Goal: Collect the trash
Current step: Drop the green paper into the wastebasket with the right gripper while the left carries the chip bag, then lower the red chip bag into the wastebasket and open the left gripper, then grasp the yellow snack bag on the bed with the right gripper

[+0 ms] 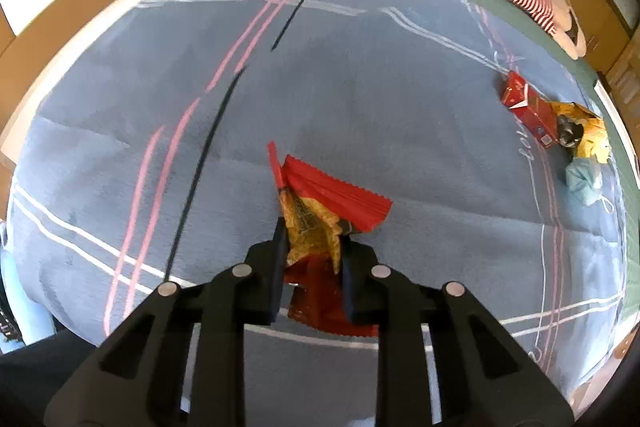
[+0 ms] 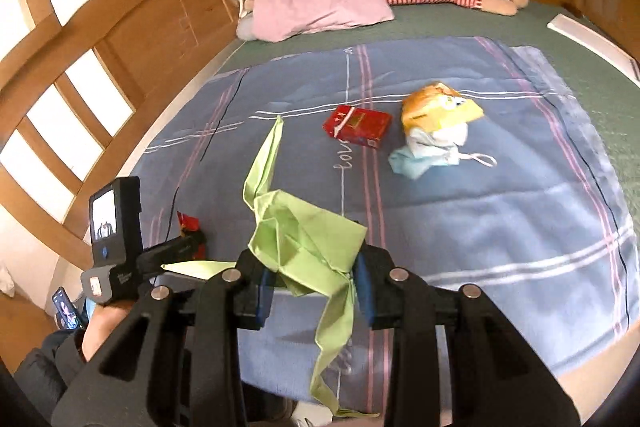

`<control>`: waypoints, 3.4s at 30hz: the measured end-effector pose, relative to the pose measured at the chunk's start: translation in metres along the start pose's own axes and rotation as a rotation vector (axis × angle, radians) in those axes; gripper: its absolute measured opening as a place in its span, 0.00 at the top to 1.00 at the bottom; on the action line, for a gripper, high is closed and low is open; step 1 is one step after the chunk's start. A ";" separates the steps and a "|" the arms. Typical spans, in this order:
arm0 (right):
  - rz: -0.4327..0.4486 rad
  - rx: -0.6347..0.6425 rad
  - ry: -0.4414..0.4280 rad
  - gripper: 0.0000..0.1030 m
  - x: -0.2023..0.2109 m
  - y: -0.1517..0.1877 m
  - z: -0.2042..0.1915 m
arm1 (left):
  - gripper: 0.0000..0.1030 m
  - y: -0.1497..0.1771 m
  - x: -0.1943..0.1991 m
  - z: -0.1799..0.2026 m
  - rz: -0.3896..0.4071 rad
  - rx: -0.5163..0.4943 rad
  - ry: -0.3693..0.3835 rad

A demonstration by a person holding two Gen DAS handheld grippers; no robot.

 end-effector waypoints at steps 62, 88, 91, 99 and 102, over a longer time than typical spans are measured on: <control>0.199 -0.465 0.231 0.10 0.178 0.142 0.130 | 0.10 0.272 0.184 0.158 0.204 -0.921 0.528; 0.104 -0.328 0.196 0.10 0.113 0.070 0.114 | 0.04 0.047 0.109 0.052 0.253 -0.388 0.165; 0.082 -0.298 0.173 0.10 0.083 0.035 0.111 | 0.04 0.037 0.089 0.036 0.235 -0.331 0.253; 0.018 -0.188 0.153 0.10 -0.039 -0.067 0.107 | 0.04 0.030 0.083 0.025 0.227 -0.224 0.228; 0.014 -0.206 0.209 0.10 -0.088 -0.101 0.117 | 0.04 0.025 0.069 0.022 0.158 -0.174 0.242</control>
Point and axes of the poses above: each gripper's, at about its wrist camera, not at the fingertips, and x roughly against the way its jaws point, z to its right, y to its underside, the point moved 3 cm from there along -x, roughly the way its jaws point, and after that the axes turned 4 degrees about -z, right-handed, at the moved point
